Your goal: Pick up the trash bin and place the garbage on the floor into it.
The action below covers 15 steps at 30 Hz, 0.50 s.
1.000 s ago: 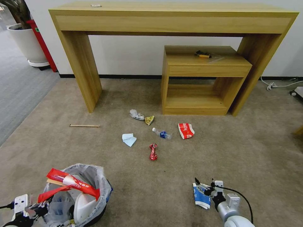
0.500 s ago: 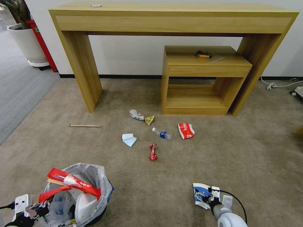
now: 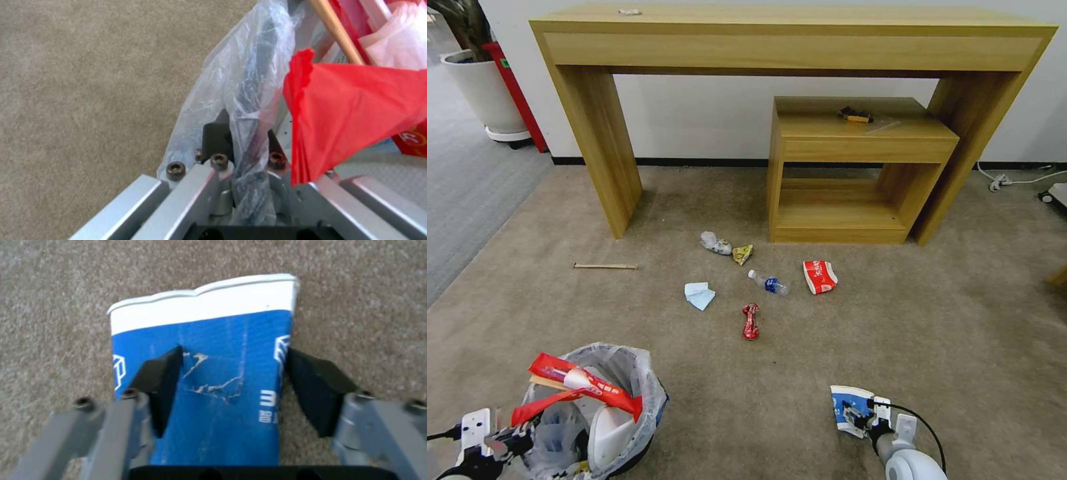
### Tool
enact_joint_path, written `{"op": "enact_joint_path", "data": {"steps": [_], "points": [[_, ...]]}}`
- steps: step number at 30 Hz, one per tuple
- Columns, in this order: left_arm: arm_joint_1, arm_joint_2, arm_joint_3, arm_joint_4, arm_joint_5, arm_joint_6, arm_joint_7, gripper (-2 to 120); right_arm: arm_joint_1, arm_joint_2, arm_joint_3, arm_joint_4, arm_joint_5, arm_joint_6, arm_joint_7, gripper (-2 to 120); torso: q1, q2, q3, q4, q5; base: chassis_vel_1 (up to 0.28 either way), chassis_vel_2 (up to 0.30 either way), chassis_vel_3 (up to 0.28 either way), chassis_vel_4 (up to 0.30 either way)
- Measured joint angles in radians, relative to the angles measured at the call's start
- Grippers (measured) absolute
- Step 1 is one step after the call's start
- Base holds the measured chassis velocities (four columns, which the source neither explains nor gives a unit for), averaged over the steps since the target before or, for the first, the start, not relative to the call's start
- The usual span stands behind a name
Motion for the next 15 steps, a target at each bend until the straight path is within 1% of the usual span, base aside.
{"op": "enact_joint_path", "data": {"steps": [1, 2, 4, 5, 8, 9, 10, 11, 13, 15], "points": [[0.000, 0.000, 0.000, -0.001, 0.000, 0.000, 0.000, 0, 0.000, 0.000, 0.000, -0.001, 0.000, 0.004, -0.001, 51, 0.000, 0.000, 0.000, 0.0000, 0.0001, 0.000, 0.000, 0.000, 0.000], [0.000, 0.000, 0.000, -0.001, 0.000, 0.000, 0.000, 0, 0.000, 0.000, 0.000, -0.001, 0.000, 0.004, -0.001, 51, 0.000, 0.000, 0.000, 0.0000, 0.0001, 0.000, 0.000, 0.000, 0.000], [0.001, 0.000, 0.000, -0.003, 0.000, 0.000, 0.000, 0, -0.001, -0.001, -0.001, -0.004, 0.000, 0.012, -0.008, 39, 0.000, 0.000, 0.000, 0.0002, 0.0004, 0.000, 0.000, 0.000, 0.000], [0.001, 0.000, 0.000, -0.003, 0.000, 0.000, 0.000, 0, -0.001, -0.001, -0.001, -0.004, 0.000, 0.012, -0.008, 39, 0.000, 0.000, 0.000, 0.0002, 0.0004, 0.000, 0.000, 0.000, 0.000], [0.001, 0.000, 0.000, -0.008, 0.000, 0.000, -0.001, 0, -0.003, -0.001, -0.003, -0.008, -0.010, 0.037, -0.018, 25, 0.000, 0.000, 0.000, 0.0004, 0.0007, 0.000, 0.000, 0.000, 0.000], [0.001, 0.000, 0.000, -0.008, 0.000, 0.000, -0.001, 0, -0.003, -0.001, -0.003, -0.008, -0.010, 0.037, -0.018, 25, 0.000, 0.000, 0.000, 0.0004, 0.0007, 0.000, 0.000, 0.000, 0.000], [0.000, 0.000, 0.000, -0.010, 0.000, 0.000, -0.001, 0, -0.004, -0.001, -0.003, -0.007, -0.011, 0.041, -0.023, 18, 0.000, 0.000, 0.000, 0.0004, 0.0008, 0.000, 0.000, 0.000, 0.000], [0.000, 0.000, 0.000, -0.011, 0.000, 0.000, -0.002, 0, -0.005, -0.002, -0.003, -0.008, -0.013, 0.047, -0.028, 15, 0.000, 0.000, 0.000, 0.0004, 0.0008, 0.000, 0.000, 0.000, 0.000], [-0.001, 0.001, 0.000, -0.012, 0.000, 0.000, -0.002, 0, -0.005, -0.002, -0.003, -0.011, -0.016, 0.055, -0.035, 13, 0.000, 0.000, 0.000, 0.0004, 0.0009, 0.000, 0.000, 0.000, 0.000], [-0.001, 0.003, 0.000, -0.014, 0.000, 0.000, -0.003, 0, -0.006, -0.004, -0.001, -0.018, -0.028, 0.074, -0.058, 7, 0.000, 0.000, 0.000, 0.0005, 0.0009, 0.000, 0.000, 0.000, 0.000]]}}
